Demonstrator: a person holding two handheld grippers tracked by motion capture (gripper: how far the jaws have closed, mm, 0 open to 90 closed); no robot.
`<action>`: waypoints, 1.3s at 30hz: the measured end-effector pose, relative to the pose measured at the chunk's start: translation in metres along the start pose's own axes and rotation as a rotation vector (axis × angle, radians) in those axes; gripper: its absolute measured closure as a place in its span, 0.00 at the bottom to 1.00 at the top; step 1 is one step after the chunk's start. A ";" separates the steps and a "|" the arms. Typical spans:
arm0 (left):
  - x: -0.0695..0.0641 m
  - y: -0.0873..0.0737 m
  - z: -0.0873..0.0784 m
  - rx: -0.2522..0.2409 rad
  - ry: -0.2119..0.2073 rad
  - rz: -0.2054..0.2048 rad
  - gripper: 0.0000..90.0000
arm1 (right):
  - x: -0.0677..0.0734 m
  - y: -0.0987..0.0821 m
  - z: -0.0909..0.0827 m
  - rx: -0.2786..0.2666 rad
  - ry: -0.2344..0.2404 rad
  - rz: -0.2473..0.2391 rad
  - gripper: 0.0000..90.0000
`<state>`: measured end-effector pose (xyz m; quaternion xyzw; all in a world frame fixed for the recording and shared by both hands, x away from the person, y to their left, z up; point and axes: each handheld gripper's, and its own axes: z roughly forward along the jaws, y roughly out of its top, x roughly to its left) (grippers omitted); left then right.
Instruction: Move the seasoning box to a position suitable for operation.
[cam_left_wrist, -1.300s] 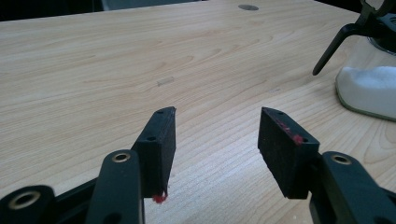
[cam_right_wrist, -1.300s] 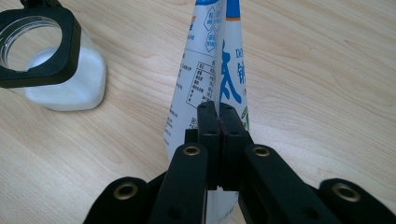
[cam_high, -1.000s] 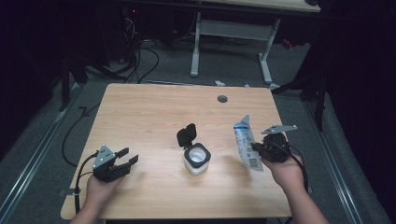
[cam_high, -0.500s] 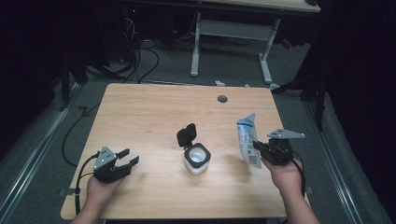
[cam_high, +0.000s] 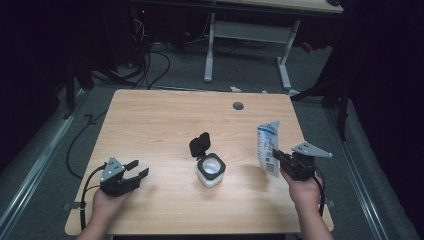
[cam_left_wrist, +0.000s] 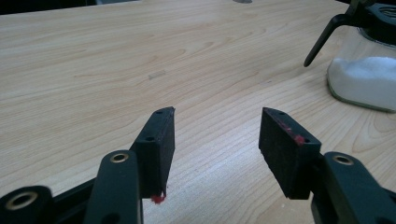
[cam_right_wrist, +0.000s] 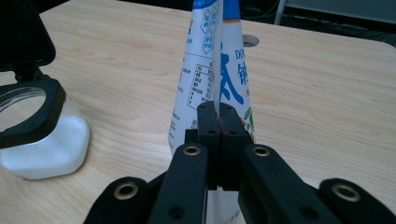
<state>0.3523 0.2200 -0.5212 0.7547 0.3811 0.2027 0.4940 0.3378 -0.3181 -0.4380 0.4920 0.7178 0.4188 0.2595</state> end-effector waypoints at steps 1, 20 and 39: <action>0.000 0.000 0.000 -0.001 -0.001 0.002 0.51 | -0.001 -0.002 0.001 -0.012 -0.002 -0.005 1.00; -0.003 0.000 0.002 0.012 0.000 0.019 0.51 | -0.007 -0.022 0.021 -0.153 -0.015 0.043 1.00; -0.003 0.000 0.003 0.015 0.001 0.015 0.51 | -0.012 -0.022 0.049 -0.185 -0.048 0.032 1.00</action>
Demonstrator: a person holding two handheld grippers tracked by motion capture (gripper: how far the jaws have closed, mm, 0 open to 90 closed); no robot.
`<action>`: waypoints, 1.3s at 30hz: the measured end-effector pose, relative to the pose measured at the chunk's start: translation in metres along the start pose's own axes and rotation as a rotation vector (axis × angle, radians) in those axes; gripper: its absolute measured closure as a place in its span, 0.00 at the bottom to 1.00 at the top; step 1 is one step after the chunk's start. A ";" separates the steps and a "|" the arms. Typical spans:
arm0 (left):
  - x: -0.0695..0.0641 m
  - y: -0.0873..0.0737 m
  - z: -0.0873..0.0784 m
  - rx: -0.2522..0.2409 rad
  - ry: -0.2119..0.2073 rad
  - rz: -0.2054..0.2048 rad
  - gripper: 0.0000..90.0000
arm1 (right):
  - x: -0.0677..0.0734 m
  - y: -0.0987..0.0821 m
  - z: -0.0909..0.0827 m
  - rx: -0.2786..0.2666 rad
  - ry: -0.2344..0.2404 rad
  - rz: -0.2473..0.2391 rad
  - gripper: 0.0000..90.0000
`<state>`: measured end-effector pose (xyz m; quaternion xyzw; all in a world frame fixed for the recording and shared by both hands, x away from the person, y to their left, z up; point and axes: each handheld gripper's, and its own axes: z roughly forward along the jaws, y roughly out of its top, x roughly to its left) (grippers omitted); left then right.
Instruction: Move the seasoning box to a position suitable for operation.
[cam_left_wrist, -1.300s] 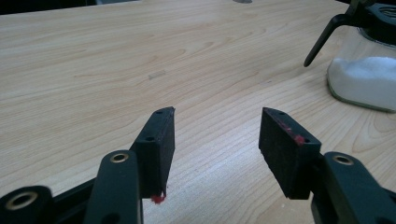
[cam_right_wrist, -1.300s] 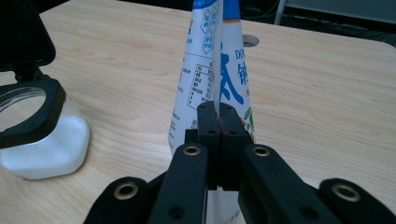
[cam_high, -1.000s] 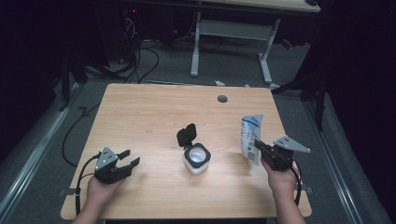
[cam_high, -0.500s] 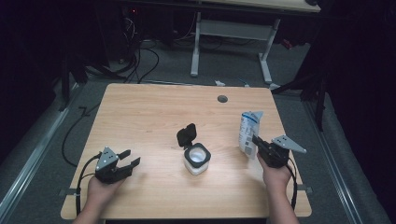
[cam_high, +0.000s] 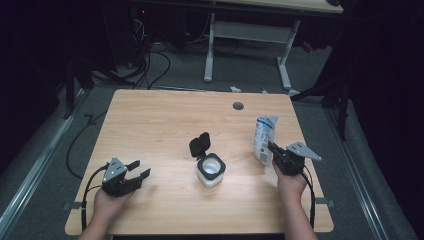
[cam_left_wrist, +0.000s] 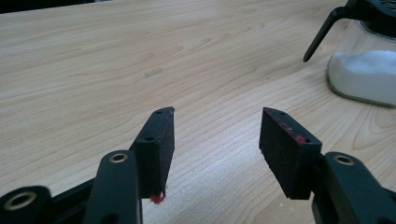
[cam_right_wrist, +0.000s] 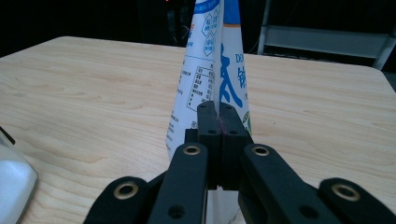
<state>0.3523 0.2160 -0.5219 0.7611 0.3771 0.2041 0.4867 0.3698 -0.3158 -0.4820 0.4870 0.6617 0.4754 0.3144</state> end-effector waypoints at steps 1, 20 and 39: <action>0.000 0.000 0.000 0.000 0.000 -0.001 0.51 | 0.000 0.000 0.000 0.000 -0.001 -0.001 1.00; -0.001 0.000 0.001 0.003 -0.003 0.007 0.51 | -0.001 -0.017 -0.008 0.012 -0.033 -0.019 0.97; -0.002 0.000 0.001 0.006 -0.003 0.011 0.50 | 0.000 -0.022 -0.014 0.030 -0.041 -0.015 0.90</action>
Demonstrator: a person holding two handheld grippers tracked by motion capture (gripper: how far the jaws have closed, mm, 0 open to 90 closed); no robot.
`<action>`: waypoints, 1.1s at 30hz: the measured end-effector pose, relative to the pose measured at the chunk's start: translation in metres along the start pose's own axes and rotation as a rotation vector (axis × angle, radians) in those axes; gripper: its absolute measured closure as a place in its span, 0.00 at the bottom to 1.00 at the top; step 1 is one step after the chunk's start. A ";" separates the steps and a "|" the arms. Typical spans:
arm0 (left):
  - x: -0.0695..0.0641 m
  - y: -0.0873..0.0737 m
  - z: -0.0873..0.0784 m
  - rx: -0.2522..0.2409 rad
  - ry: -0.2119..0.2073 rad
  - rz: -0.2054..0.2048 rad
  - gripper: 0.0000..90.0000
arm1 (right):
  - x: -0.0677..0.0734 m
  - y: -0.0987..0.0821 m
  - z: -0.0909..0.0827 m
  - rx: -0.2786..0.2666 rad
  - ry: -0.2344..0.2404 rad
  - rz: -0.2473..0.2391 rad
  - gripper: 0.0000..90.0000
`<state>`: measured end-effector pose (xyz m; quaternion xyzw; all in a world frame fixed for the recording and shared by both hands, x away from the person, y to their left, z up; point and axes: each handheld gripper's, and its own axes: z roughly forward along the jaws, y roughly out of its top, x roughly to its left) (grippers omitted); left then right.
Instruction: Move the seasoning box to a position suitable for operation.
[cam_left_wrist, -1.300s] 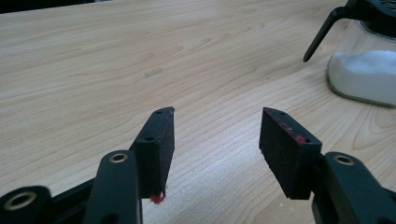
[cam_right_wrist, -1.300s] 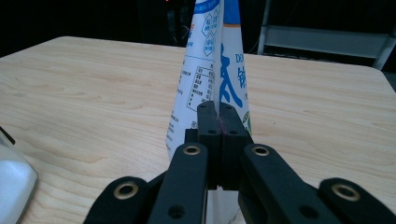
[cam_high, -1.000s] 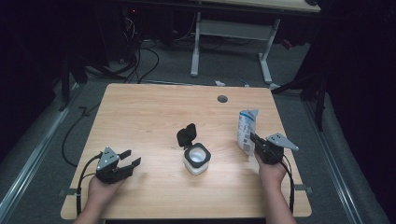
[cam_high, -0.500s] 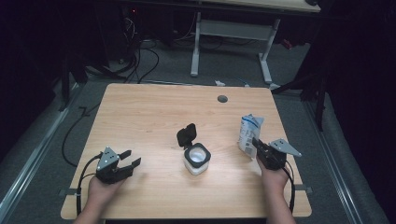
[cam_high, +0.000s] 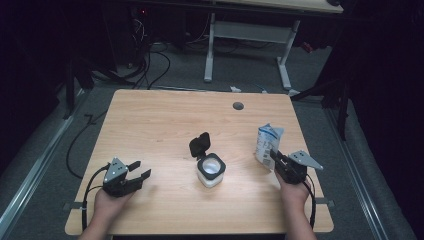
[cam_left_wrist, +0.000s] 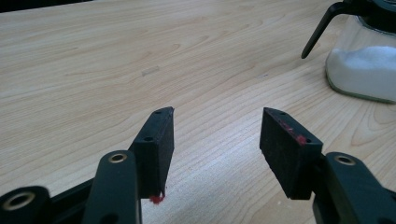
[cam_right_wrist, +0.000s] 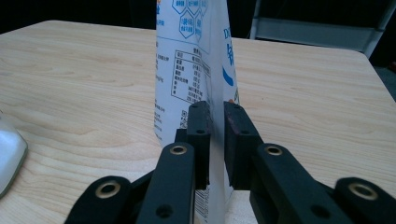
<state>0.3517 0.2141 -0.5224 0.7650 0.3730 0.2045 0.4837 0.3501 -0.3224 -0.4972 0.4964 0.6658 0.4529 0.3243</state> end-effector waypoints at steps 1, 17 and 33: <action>0.000 0.000 0.000 0.000 0.000 0.000 0.50 | 0.000 0.000 0.000 -0.002 -0.001 0.000 0.89; 0.000 0.000 0.000 0.008 -0.004 0.002 0.50 | 0.003 0.003 0.001 0.008 -0.002 0.000 0.77; -0.001 -0.001 0.002 0.018 -0.010 0.003 0.50 | 0.005 0.005 0.000 0.036 -0.001 -0.028 0.60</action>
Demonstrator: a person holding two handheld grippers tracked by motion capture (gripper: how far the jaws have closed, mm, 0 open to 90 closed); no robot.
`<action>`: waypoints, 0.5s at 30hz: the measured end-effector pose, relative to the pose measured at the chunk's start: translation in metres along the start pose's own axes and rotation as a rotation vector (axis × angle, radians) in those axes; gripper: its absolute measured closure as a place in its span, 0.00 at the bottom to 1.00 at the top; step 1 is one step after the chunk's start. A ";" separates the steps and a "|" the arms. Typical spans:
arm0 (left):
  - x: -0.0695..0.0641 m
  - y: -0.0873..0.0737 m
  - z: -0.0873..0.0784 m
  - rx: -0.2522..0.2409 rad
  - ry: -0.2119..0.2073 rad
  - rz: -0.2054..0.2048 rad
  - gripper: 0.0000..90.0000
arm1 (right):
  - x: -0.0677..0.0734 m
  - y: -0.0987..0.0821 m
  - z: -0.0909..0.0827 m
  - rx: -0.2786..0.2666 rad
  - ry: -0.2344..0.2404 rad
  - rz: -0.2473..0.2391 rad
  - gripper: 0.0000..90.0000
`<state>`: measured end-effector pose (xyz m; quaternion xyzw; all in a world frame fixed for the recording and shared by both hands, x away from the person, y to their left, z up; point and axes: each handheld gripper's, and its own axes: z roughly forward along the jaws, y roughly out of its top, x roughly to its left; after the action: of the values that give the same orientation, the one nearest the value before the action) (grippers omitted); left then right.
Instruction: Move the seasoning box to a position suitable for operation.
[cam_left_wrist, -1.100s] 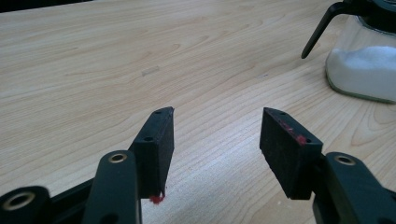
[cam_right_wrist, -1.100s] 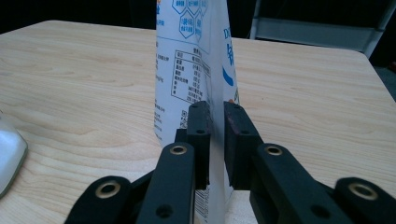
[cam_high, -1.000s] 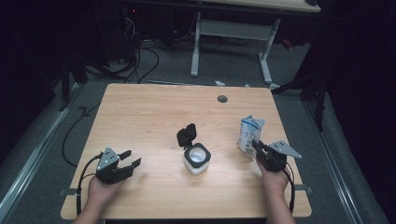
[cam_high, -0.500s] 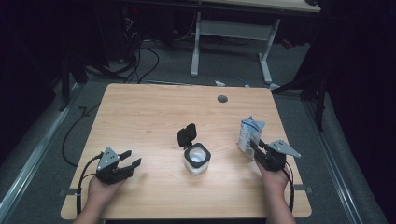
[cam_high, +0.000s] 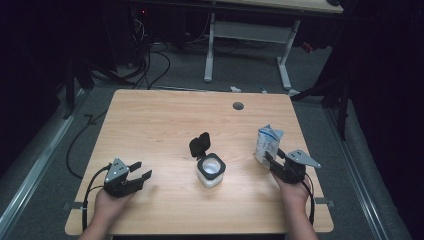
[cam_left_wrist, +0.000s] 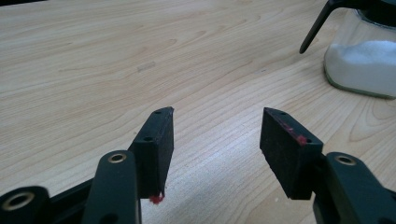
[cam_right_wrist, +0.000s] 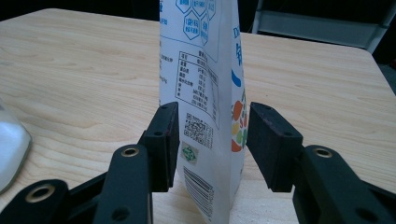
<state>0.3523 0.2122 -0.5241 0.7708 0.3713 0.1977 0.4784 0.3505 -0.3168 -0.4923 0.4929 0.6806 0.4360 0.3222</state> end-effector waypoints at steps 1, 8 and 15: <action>0.000 0.000 0.000 0.000 0.000 -0.001 0.50 | 0.000 0.000 0.000 0.002 -0.002 -0.001 0.59; 0.000 0.000 0.001 0.007 -0.004 -0.005 0.50 | 0.001 0.000 -0.005 0.013 -0.008 -0.018 0.57; 0.000 0.000 0.002 0.011 -0.008 -0.006 0.50 | 0.003 -0.004 -0.012 0.023 -0.009 -0.024 0.57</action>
<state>0.3530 0.2110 -0.5253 0.7730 0.3730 0.1913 0.4762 0.3377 -0.3178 -0.4908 0.4903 0.6900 0.4219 0.3247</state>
